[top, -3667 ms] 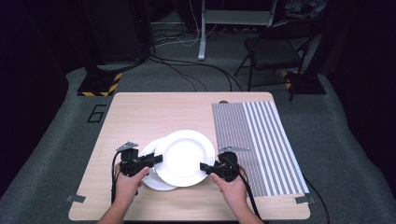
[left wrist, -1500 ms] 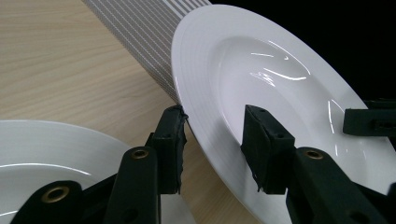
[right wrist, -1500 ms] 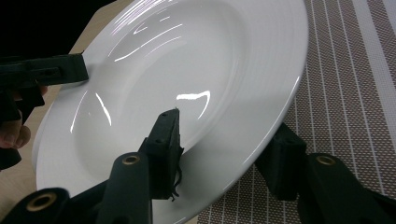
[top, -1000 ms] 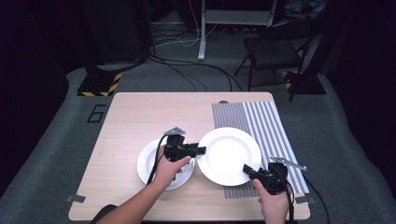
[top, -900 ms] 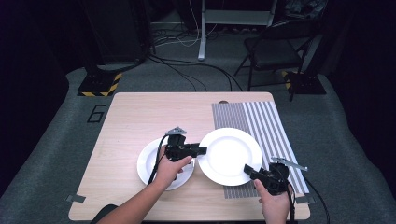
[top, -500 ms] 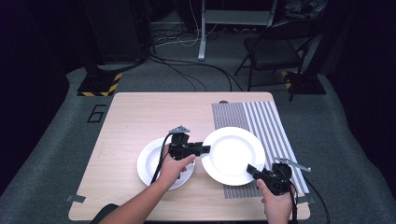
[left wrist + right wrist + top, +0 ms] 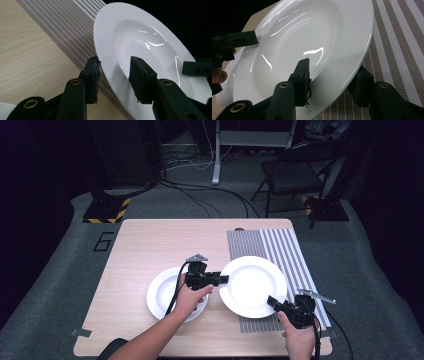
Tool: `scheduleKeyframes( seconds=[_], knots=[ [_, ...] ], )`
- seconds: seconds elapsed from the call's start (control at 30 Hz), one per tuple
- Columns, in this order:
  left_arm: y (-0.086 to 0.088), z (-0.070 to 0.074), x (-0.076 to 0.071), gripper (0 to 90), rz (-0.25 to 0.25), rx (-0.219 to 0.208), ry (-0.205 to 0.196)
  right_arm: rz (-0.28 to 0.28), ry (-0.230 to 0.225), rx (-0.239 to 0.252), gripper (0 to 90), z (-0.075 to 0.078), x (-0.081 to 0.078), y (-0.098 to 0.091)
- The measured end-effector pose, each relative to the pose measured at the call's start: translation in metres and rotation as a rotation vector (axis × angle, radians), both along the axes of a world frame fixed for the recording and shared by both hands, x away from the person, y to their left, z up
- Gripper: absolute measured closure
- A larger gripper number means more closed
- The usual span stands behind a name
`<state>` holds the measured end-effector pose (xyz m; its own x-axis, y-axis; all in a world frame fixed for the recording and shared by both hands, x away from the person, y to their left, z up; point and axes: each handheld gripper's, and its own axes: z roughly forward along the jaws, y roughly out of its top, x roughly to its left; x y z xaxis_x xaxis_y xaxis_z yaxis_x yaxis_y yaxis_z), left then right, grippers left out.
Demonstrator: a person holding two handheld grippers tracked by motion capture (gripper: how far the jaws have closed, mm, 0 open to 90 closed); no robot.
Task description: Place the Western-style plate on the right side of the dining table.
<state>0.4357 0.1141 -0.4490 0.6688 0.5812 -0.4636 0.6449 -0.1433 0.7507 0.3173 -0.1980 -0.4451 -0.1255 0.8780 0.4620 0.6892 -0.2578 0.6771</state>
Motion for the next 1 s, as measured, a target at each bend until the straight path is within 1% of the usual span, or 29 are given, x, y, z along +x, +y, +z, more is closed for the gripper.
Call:
scheduleKeyframes(
  seconds=[0.17, 0.23, 0.27, 0.37, 0.43, 0.53, 0.67, 0.7, 1.0],
  knots=[
    [-0.004, 0.000, 0.001, 60.0, -0.005, -0.001, -0.002, -0.005, 0.000, 0.003, 55.3, 0.000, 0.000, -0.003],
    [-0.006, 0.000, 0.002, 60.1, -0.002, -0.001, 0.003, -0.010, -0.001, -0.002, 55.6, 0.000, 0.000, -0.005],
    [-0.007, -0.001, 0.002, 60.1, -0.005, 0.004, -0.001, -0.008, -0.002, -0.002, 55.7, 0.000, 0.000, -0.005],
    [-0.009, -0.002, 0.002, 60.1, 0.004, -0.003, 0.006, -0.014, 0.000, -0.001, 55.8, 0.000, 0.000, -0.006],
    [-0.010, -0.003, 0.003, 60.1, 0.000, 0.001, 0.004, -0.013, 0.000, -0.007, 55.8, 0.000, 0.000, -0.008],
    [-0.011, -0.004, 0.004, 60.4, -0.001, -0.005, 0.015, -0.011, -0.003, -0.011, 55.9, -0.001, 0.001, -0.009],
    [-0.013, -0.006, 0.006, 60.4, 0.002, -0.005, 0.015, -0.016, 0.003, -0.010, 56.1, -0.001, 0.001, -0.009],
    [-0.013, -0.006, 0.007, 60.5, 0.003, -0.006, 0.017, -0.015, -0.002, -0.016, 56.1, -0.002, 0.001, -0.010],
    [-0.018, -0.005, 0.009, 60.5, 0.000, -0.005, 0.018, -0.026, 0.002, -0.001, 56.3, -0.002, 0.002, -0.013]
  ],
)
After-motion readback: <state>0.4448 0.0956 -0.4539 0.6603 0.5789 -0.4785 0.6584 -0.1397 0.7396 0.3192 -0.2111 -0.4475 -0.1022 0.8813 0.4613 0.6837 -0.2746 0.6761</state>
